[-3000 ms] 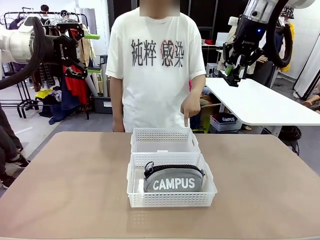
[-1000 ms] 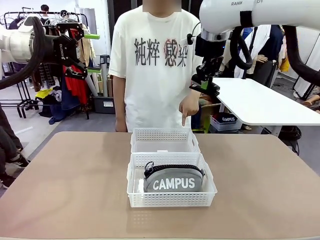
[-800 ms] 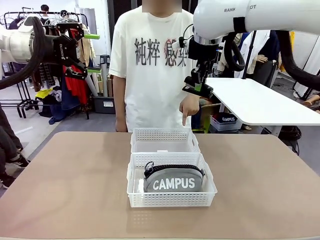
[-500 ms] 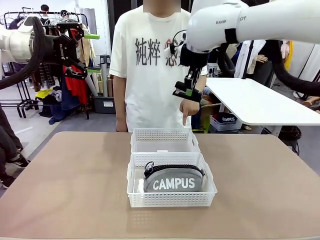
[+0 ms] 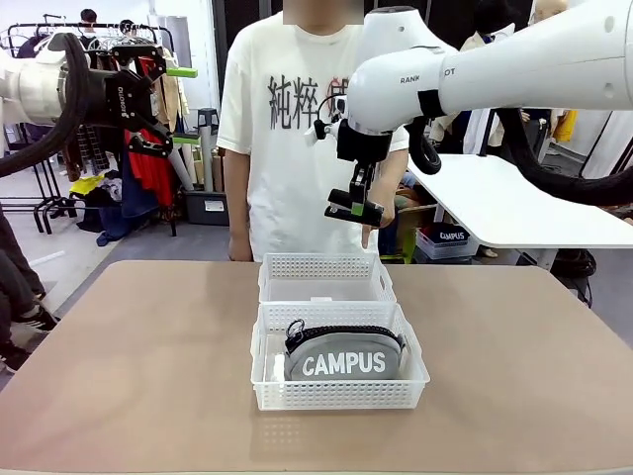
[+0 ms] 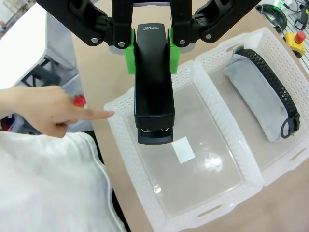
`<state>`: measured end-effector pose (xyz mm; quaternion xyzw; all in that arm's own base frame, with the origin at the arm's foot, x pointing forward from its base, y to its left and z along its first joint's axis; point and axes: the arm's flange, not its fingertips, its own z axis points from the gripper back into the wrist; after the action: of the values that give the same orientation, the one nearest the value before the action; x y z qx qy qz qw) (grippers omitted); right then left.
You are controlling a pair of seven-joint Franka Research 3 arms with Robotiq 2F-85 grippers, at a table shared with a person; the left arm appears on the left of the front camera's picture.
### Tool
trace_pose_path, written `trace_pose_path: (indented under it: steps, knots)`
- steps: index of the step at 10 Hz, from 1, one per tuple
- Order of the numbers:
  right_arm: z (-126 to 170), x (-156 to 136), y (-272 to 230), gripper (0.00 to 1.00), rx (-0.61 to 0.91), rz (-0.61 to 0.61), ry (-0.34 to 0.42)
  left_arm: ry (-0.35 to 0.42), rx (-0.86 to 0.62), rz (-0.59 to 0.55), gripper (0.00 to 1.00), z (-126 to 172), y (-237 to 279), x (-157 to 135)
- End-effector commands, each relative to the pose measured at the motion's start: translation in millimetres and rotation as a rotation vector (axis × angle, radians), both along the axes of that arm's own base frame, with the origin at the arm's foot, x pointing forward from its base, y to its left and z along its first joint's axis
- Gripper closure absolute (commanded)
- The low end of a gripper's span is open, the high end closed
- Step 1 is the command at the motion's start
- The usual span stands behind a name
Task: Distribute items into two baskets.
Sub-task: Place the picked Stapler into the Organizing basket as instructed by the person.
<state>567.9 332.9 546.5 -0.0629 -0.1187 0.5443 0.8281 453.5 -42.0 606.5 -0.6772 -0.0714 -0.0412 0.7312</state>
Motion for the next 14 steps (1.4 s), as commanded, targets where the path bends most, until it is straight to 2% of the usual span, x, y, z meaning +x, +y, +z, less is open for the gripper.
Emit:
trace_pose_path:
  steps: [1,9,10,14]
  knots:
    - [-5,1,1,1.00,-0.006,0.008,0.008,0.006,-0.017,0.001,0.00,3,0,0]
    - [-8,2,1,1.00,-0.005,0.002,0.014,0.006,-0.017,0.001,0.00,3,0,0]
    - [-15,12,11,1.00,-0.010,0.082,0.028,0.006,-0.017,0.001,0.00,3,0,0]
    - [-39,27,41,1.00,-0.028,0.196,0.020,0.006,-0.017,0.001,0.00,3,0,0]
